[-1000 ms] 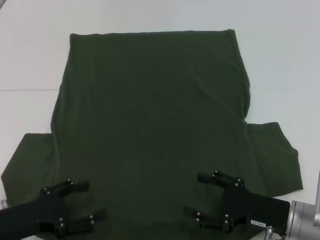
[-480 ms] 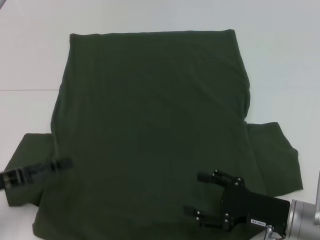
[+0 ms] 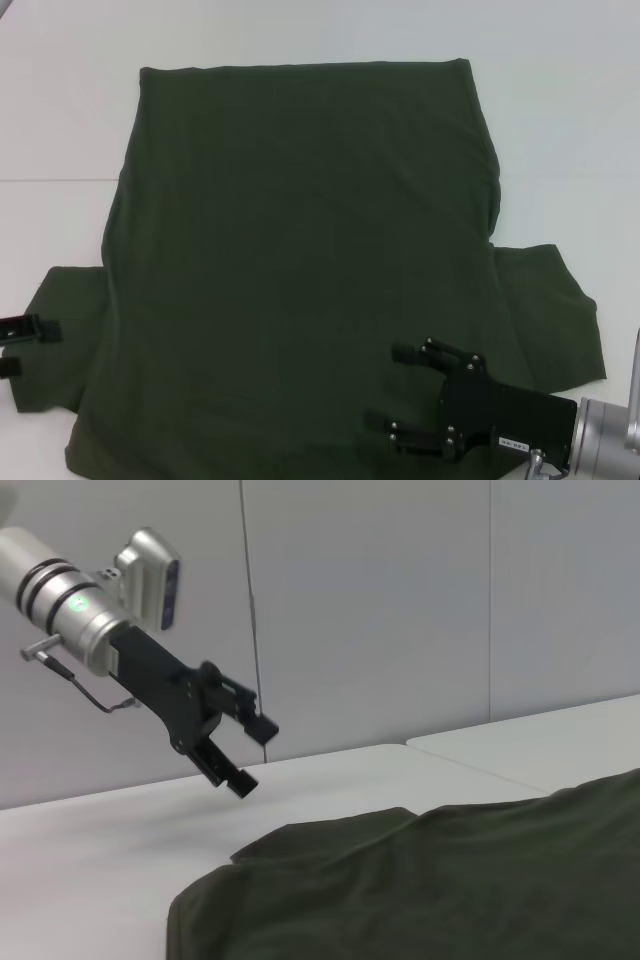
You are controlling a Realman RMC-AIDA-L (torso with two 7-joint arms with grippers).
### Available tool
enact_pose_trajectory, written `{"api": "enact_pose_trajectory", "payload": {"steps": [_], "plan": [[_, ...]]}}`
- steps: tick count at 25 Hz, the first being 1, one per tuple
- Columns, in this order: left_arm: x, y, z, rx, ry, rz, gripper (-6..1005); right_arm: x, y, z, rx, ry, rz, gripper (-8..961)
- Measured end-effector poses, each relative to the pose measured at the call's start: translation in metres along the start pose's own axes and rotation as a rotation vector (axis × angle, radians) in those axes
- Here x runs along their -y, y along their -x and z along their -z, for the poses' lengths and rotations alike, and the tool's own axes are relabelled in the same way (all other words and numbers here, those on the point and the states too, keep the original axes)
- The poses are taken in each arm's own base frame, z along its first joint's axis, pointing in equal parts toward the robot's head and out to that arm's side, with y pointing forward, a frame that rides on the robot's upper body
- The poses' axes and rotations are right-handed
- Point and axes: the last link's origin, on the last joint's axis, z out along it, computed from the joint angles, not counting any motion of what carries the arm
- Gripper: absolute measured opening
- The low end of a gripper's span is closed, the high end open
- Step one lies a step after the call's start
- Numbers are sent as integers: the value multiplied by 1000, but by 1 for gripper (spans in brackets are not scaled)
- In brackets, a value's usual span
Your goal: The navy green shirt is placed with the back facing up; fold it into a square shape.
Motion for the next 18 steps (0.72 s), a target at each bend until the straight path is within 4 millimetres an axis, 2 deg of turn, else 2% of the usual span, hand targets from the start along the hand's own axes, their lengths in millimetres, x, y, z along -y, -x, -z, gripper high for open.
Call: {"api": "enact_pose_trajectory", "payload": {"steps": [6, 18], "plan": [[11, -11, -8, 22, -172, -11, 932, 0, 0, -1, -1, 4, 1, 914], [22, -14, -20, -8, -252, 12, 933, -1, 0, 0, 0, 6, -5, 913]]}}
